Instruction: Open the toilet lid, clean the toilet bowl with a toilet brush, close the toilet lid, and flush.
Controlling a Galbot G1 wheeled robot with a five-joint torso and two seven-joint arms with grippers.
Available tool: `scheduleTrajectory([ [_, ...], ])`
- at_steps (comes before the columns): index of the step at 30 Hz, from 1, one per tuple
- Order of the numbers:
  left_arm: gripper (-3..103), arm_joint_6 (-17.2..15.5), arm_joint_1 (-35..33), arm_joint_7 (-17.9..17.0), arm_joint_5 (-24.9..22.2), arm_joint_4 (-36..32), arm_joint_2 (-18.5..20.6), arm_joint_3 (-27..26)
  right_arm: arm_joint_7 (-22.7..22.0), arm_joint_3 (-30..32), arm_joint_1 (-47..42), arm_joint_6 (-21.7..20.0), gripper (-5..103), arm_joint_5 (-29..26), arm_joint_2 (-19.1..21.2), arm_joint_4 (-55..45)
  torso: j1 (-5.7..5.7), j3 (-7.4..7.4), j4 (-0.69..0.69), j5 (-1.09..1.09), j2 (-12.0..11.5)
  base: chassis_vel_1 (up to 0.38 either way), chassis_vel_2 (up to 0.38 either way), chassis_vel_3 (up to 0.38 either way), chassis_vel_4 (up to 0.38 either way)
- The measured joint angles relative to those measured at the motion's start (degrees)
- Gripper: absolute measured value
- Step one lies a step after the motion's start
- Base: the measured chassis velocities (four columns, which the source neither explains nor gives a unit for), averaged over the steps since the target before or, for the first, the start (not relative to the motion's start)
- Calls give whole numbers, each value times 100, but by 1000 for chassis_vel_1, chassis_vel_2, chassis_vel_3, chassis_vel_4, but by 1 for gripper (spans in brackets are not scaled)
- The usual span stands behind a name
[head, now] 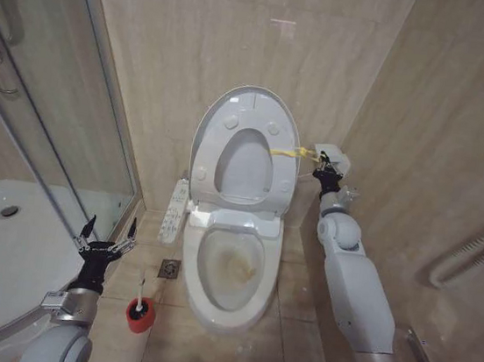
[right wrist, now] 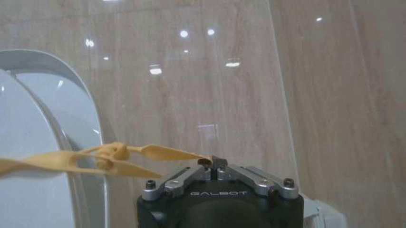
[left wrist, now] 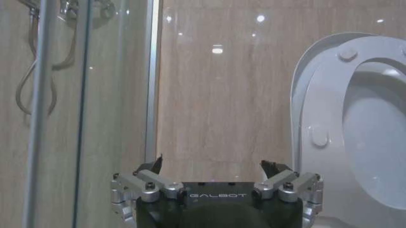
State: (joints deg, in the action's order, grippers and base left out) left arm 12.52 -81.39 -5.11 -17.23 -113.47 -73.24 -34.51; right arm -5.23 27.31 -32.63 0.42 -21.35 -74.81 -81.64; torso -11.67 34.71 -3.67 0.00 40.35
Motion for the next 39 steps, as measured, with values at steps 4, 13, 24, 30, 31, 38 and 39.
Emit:
scheduleTrajectory([
  [4,100,0,-1,0,0,0,0,0,-16,6,9,7,1,131,29,24,2,-1,1,-1,0,-51,71,38,-46],
  [13,100,0,-3,0,0,0,0,0,-91,-23,-32,-4,1,353,3,42,7,-3,-1,0,2,23,-20,-14,15],
  [24,100,0,-2,0,0,0,0,0,-134,-209,-348,21,1,225,46,-357,4,-2,-3,0,2,0,0,0,0],
  [30,100,0,-2,0,0,0,0,0,-133,-235,-422,-21,11,177,59,-519,5,-2,-2,0,2,0,0,0,0],
  [31,100,0,-2,0,0,0,0,0,-143,-241,-432,-33,11,170,41,-560,5,-2,-2,0,2,0,0,0,0],
  [38,100,0,-2,0,0,0,0,0,-193,-248,-524,-96,38,147,28,-787,5,-2,0,0,2,0,0,0,0],
  [39,100,0,-2,0,0,0,0,0,-193,-248,-524,-96,38,147,28,-787,5,-2,0,0,2,0,0,0,0],
])
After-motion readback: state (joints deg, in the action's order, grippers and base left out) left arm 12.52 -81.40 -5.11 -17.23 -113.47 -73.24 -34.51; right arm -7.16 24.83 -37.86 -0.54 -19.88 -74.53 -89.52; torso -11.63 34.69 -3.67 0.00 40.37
